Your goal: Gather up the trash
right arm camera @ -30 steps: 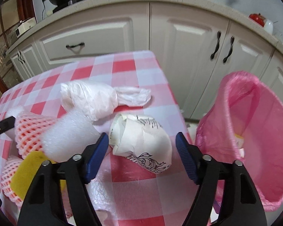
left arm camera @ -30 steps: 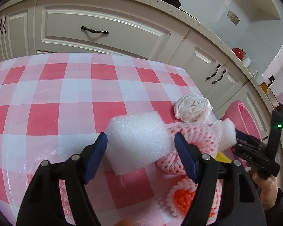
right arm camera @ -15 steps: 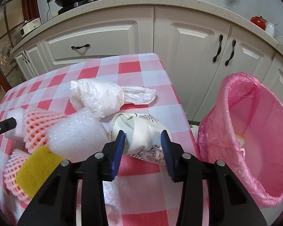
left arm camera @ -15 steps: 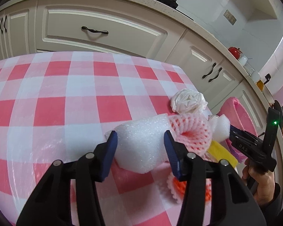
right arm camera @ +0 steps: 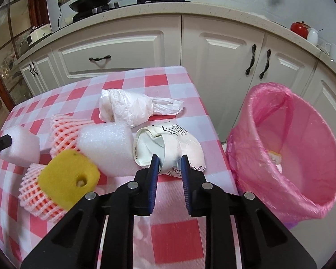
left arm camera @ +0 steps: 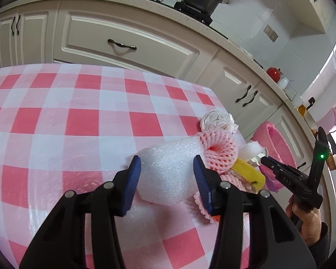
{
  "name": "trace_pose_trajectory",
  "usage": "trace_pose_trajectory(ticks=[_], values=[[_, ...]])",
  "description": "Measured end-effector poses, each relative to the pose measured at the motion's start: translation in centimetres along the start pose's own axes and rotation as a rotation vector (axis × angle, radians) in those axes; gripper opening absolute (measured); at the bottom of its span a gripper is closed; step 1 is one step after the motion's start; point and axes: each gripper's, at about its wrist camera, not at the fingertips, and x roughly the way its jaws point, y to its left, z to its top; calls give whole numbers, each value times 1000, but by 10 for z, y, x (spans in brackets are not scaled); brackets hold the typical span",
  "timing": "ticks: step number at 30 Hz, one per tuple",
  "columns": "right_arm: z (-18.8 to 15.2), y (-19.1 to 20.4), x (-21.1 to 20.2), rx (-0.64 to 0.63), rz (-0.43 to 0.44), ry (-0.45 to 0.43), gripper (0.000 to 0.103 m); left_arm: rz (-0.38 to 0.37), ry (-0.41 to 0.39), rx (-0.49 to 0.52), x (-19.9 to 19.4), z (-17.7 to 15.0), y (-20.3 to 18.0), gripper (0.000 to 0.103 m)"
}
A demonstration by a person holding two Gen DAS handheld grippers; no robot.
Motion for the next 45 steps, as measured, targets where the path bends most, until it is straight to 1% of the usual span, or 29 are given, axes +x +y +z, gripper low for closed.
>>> trace_pose_trajectory(ticks=[8,9,10,14,17,19,20,21,23,25,26,32,35,38,39,41,42,45], values=[[-7,1,-36,7,-3,-47,20,-1,-57,-17,-33,-3,8,47],[-7,1,-42,5,-2,-55,19,2,-65,-15,-38,-3,8,47],[-7,1,-47,4,-1,-61,12,5,-75,-11,-43,-2,7,47],[-3,-2,-65,5,3,-91,10,9,-103,5,-57,2,2,47],[-3,-5,-66,8,11,-86,10,8,-106,17,-60,3,-5,47],[-6,-4,-62,-13,32,-52,11,7,-104,23,-59,2,-9,47],[-9,-4,-61,-17,27,-52,11,8,-102,25,-58,2,-10,47],[-12,-4,-58,-15,22,-44,13,9,-99,26,-57,0,-12,47],[-16,-6,-51,-2,22,-29,25,11,-88,29,-53,-2,-14,47],[-20,-9,-43,7,-9,-26,65,13,-79,35,-50,-3,-17,47],[-21,-9,-40,9,-19,-29,70,14,-76,38,-48,-4,-18,47],[-24,-14,-14,41,-47,2,70,22,-56,52,-37,-3,-22,47],[-23,-13,2,30,-78,15,70,25,-40,56,-29,-3,-23,47],[-23,-15,19,34,-80,49,70,27,-25,59,-23,-3,-23,47],[-23,-15,24,35,-78,58,69,27,-22,59,-21,-2,-23,47],[-25,-15,30,39,-65,68,58,28,-17,62,-19,-2,-23,46],[-25,-15,31,47,-58,66,54,29,-14,62,-18,-2,-23,46],[-27,-14,30,51,-51,57,54,29,-12,61,-17,-1,-22,46]])
